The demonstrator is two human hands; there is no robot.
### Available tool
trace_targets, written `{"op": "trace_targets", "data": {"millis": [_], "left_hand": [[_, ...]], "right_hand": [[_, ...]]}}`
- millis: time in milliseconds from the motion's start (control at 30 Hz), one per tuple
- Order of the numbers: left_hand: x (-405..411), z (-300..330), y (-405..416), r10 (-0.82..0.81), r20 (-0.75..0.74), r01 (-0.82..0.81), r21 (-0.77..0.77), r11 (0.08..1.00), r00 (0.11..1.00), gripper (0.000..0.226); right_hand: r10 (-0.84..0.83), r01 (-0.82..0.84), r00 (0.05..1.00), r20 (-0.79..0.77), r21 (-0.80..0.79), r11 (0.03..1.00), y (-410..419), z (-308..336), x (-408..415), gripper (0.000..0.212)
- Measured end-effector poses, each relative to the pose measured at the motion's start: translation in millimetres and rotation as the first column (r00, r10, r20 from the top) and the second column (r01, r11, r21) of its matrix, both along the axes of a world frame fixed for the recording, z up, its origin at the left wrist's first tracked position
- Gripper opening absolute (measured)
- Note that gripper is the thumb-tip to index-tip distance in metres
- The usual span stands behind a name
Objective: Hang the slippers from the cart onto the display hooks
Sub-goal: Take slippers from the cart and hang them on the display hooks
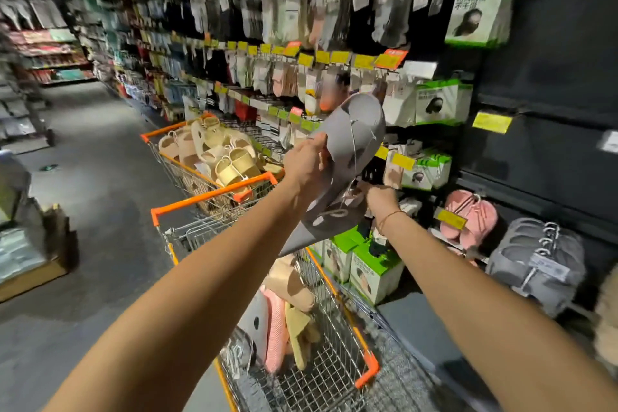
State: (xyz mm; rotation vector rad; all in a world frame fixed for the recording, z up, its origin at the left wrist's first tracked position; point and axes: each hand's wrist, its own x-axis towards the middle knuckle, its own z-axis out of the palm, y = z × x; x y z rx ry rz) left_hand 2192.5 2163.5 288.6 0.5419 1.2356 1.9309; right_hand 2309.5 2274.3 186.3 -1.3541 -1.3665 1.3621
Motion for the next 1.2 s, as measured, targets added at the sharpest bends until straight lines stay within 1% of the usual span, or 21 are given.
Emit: {"op": "trace_targets", "data": {"millis": [67, 100, 133, 167, 200, 233, 267, 300, 333, 400, 433, 500, 567, 600, 700, 767, 900, 1000, 1033, 1100, 1200], "left_hand": [[2, 10, 5, -0.004, -0.143, 0.005, 0.008, 1.000, 0.990, 0.019], [4, 14, 7, -0.041, -0.159, 0.041, 0.000, 0.999, 0.986, 0.026], [5, 16, 14, -0.086, -0.096, 0.087, 0.002, 0.996, 0.992, 0.028], [9, 22, 14, -0.091, -0.128, 0.092, -0.002, 0.996, 0.988, 0.028], [16, 29, 14, -0.088, -0.114, 0.090, 0.013, 0.996, 0.990, 0.028], [24, 34, 14, -0.072, -0.093, 0.077, 0.057, 0.995, 0.993, 0.028], [32, 37, 16, -0.083, -0.019, 0.084, 0.104, 0.991, 0.996, 0.027], [38, 39, 21, -0.137, 0.030, 0.131, 0.141, 0.981, 0.990, 0.023], [44, 38, 27, -0.172, 0.023, 0.167, 0.152, 0.974, 0.985, 0.016], [57, 36, 35, -0.235, 0.050, 0.223, 0.178, 0.958, 0.971, 0.006], [63, 35, 40, -0.263, 0.057, 0.248, 0.190, 0.950, 0.963, 0.005], [70, 32, 48, -0.281, 0.043, 0.270, 0.176, 0.947, 0.959, 0.024], [78, 31, 51, -0.290, 0.014, 0.286, 0.133, 0.949, 0.957, 0.039], [82, 29, 51, -0.311, 0.007, 0.308, 0.099, 0.946, 0.951, 0.041], [90, 15, 58, -0.364, 0.024, 0.363, 0.044, 0.931, 0.931, 0.050], [94, -1, 66, -0.367, -0.006, 0.367, 0.019, 0.930, 0.930, 0.052], [105, -32, 80, -0.424, -0.092, 0.422, -0.048, 0.905, 0.901, 0.037], [121, -32, 71, -0.453, -0.114, 0.451, -0.045, 0.891, 0.884, 0.009], [124, -34, 74, -0.478, -0.119, 0.479, -0.026, 0.878, 0.870, 0.013], [129, -35, 79, -0.509, -0.131, 0.511, -0.019, 0.859, 0.851, 0.029], [131, -35, 83, -0.504, -0.140, 0.506, -0.027, 0.862, 0.852, 0.036]], "right_hand": [[-0.059, 0.059, 0.998, -0.004, 0.034, 0.998, 6, 29, 16, 0.010], [-0.064, 0.064, 0.998, -0.005, 0.046, 0.997, 7, 45, 25, 0.018], [-0.069, 0.069, 0.998, -0.005, 0.065, 0.995, 7, 61, 34, 0.024], [-0.083, 0.084, 0.996, -0.017, 0.085, 0.993, 10, 74, 43, 0.027], [-0.081, 0.083, 0.996, -0.024, 0.099, 0.992, 14, 85, 50, 0.026], [-0.071, 0.076, 0.996, -0.046, 0.109, 0.991, 20, 95, 58, 0.024], [-0.053, 0.062, 0.996, -0.077, 0.114, 0.991, 23, 105, 65, 0.018], [-0.047, 0.061, 0.993, -0.113, 0.119, 0.991, 28, 115, 71, 0.010], [-0.060, 0.076, 0.989, -0.133, 0.114, 0.991, 37, 122, 76, 0.012], [-0.095, 0.109, 0.986, -0.134, 0.102, 0.989, 49, 138, 88, 0.023], [-0.105, 0.122, 0.981, -0.163, 0.098, 0.988, 54, 145, 95, 0.024], [-0.133, 0.153, 0.967, -0.216, 0.080, 0.985, 52, 164, 107, 0.023], [-0.157, 0.177, 0.963, -0.217, 0.073, 0.982, 53, 178, 118, 0.013], [-0.146, 0.166, 0.967, -0.210, 0.084, 0.982, 55, 184, 124, 0.011], [-0.080, 0.096, 0.988, -0.129, 0.118, 0.988, 61, 197, 138, 0.021], [-0.033, 0.051, 0.993, -0.110, 0.167, 0.985, 57, 205, 144, 0.023], [0.043, -0.019, 0.994, -0.102, 0.225, 0.974, 57, 210, 148, 0.022], [0.103, -0.082, 0.993, -0.066, 0.261, 0.962, 53, 211, 143, 0.020], [0.121, -0.103, 0.991, -0.048, 0.276, 0.956, 54, 211, 142, 0.020], [0.139, -0.132, 0.990, 0.000, 0.309, 0.942, 52, 210, 142, 0.023], [0.159, -0.198, 0.977, 0.141, 0.329, 0.923, 52, 208, 147, 0.023]]}}
